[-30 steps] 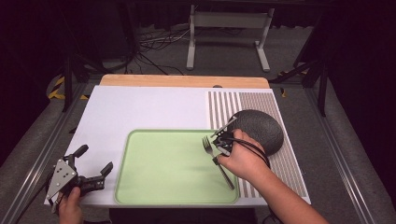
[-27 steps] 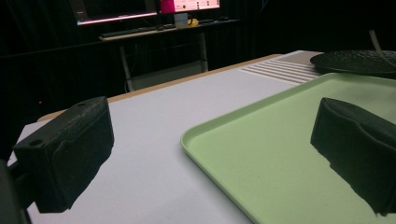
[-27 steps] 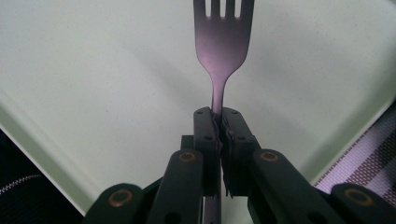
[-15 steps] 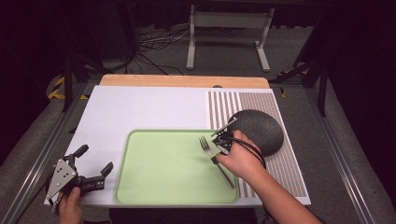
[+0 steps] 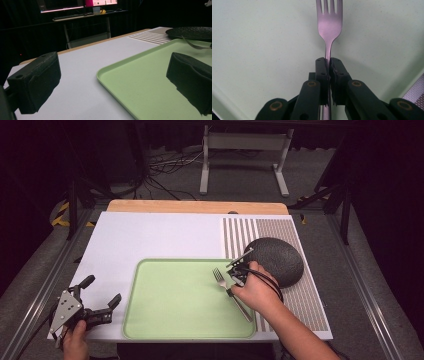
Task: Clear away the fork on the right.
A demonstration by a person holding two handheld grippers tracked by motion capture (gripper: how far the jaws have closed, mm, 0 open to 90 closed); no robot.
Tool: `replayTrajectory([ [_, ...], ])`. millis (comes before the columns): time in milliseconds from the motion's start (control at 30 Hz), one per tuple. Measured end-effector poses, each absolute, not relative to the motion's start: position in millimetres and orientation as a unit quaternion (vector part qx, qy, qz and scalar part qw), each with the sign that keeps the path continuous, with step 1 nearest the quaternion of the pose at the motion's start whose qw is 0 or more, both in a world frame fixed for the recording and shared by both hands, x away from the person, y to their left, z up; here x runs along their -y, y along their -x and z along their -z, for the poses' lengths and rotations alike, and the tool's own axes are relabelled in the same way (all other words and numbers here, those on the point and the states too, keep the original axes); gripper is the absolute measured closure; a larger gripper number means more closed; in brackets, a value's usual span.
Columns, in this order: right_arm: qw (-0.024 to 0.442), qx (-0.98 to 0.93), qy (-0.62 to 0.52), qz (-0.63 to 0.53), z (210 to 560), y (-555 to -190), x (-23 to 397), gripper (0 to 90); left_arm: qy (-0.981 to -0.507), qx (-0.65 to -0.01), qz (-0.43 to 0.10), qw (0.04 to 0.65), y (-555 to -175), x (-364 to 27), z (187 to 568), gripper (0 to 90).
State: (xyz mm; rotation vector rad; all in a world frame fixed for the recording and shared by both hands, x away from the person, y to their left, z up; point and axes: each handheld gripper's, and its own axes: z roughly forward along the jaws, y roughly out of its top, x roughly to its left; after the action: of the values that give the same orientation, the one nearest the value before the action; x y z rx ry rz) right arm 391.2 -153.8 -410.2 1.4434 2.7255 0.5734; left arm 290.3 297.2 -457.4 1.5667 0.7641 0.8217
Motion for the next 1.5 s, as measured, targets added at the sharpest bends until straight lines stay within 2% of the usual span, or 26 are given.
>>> replayTrajectory([
  [600, 0.004, -0.869, -0.463, -0.173, 416.1, -392.3, 151.7, 84.3, -0.668, -0.325, -0.349, 0.571, -290.7, -297.0, 457.6, 0.1],
  [767, 0.004, -0.869, -0.462, -0.178, 414.8, -393.0, 152.5, 78.8, -0.67, -0.325, -0.348, 0.57, -290.9, -296.8, 457.8, 0.1],
  [833, 0.008, -0.87, -0.461, -0.178, 413.8, -392.7, 153.1, 73.3, -0.67, -0.325, -0.348, 0.569, -290.9, -296.9, 457.7, 0.1],
  [933, 0.024, -0.87, -0.451, -0.198, 411.4, -391.6, 152.7, 59.7, -0.67, -0.325, -0.349, 0.569, -291.0, -297.0, 457.7, 0.1],
  [1000, 0.035, -0.874, -0.432, -0.219, 410.0, -391.5, 151.7, 45.0, -0.67, -0.325, -0.349, 0.569, -290.8, -296.9, 457.6, 0.0],
  [1133, 0.029, -0.882, -0.384, -0.272, 408.7, -394.5, 147.9, 24.0, -0.67, -0.325, -0.349, 0.569, -291.0, -297.0, 457.6, 0.1],
  [1200, 0.027, -0.882, -0.365, -0.297, 408.9, -395.9, 146.1, 20.3, -0.67, -0.325, -0.348, 0.569, -290.8, -297.1, 457.6, 0.1],
  [1300, 0.034, -0.888, -0.346, -0.302, 409.5, -396.9, 144.6, 21.9, -0.669, -0.325, -0.349, 0.57, -290.8, -297.1, 457.6, 0.1],
  [1333, 0.038, -0.897, -0.324, -0.299, 410.6, -397.5, 143.6, 33.0, -0.669, -0.325, -0.35, 0.57, -290.9, -297.3, 457.5, 0.1],
  [1400, 0.045, -0.903, -0.299, -0.304, 413.1, -397.9, 142.9, 41.2, -0.669, -0.326, -0.349, 0.57, -290.7, -297.1, 457.5, 0.1],
  [1500, 0.078, -0.923, -0.257, -0.277, 416.9, -396.4, 143.4, 64.0, -0.669, -0.325, -0.349, 0.57, -290.6, -296.9, 457.6, 0.1],
])
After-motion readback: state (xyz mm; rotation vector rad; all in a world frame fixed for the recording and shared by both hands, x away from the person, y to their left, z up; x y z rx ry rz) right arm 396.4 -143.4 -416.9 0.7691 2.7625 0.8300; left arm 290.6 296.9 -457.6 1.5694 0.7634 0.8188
